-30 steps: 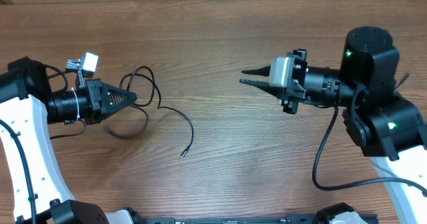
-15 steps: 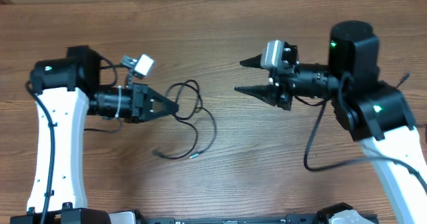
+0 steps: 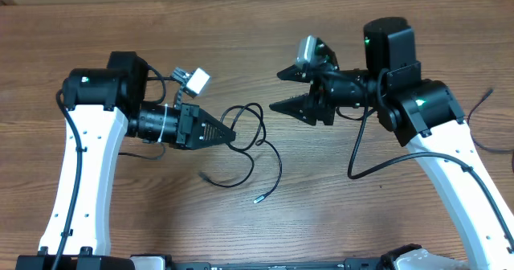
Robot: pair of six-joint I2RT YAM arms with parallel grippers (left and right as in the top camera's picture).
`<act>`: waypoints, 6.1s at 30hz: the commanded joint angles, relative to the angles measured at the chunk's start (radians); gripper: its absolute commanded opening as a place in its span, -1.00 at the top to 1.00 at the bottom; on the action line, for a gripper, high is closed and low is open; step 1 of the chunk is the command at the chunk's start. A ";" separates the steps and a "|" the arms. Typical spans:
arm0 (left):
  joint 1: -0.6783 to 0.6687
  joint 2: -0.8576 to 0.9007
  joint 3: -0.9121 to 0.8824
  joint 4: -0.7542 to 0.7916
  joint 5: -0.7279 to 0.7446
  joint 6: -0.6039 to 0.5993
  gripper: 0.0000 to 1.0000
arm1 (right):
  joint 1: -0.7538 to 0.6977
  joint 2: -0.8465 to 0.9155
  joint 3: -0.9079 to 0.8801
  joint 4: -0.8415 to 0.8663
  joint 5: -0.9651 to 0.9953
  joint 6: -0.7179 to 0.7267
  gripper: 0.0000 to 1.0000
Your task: Untangle cables
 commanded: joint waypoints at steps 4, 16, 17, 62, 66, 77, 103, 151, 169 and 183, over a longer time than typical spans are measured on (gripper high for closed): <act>-0.050 -0.001 0.014 0.004 0.058 -0.009 0.91 | 0.017 0.002 0.009 -0.007 -0.005 -0.183 -0.25; -0.055 -0.001 0.014 -0.017 0.132 -0.026 0.91 | 0.017 0.084 0.009 -0.008 -0.006 -0.259 0.10; -0.055 -0.002 0.014 -0.019 0.132 -0.026 0.91 | 0.018 0.090 0.009 -0.008 -0.005 -0.256 0.08; -0.061 -0.002 0.014 0.011 0.131 -0.034 0.92 | 0.078 0.073 0.011 0.360 0.121 0.359 0.92; -0.062 -0.002 0.014 0.010 0.131 -0.033 0.92 | 0.045 0.056 0.011 0.482 0.233 0.590 0.92; -0.062 -0.002 0.013 0.008 0.042 -0.033 0.91 | -0.128 -0.048 0.011 0.565 0.712 1.253 0.92; -0.062 -0.001 0.013 0.267 0.076 -0.303 0.57 | -0.397 -0.107 0.011 0.346 -0.162 0.892 0.93; -0.141 0.004 0.013 0.484 -0.270 -1.184 0.26 | 0.022 -0.054 0.010 -0.152 0.003 -0.474 0.93; -0.168 0.056 0.013 0.570 -0.311 -1.390 0.29 | 0.135 -0.054 0.010 -0.145 0.050 -0.582 0.93; -0.226 0.142 0.013 0.635 -0.057 -1.414 0.44 | 0.151 -0.010 0.010 -0.138 0.240 -0.582 0.92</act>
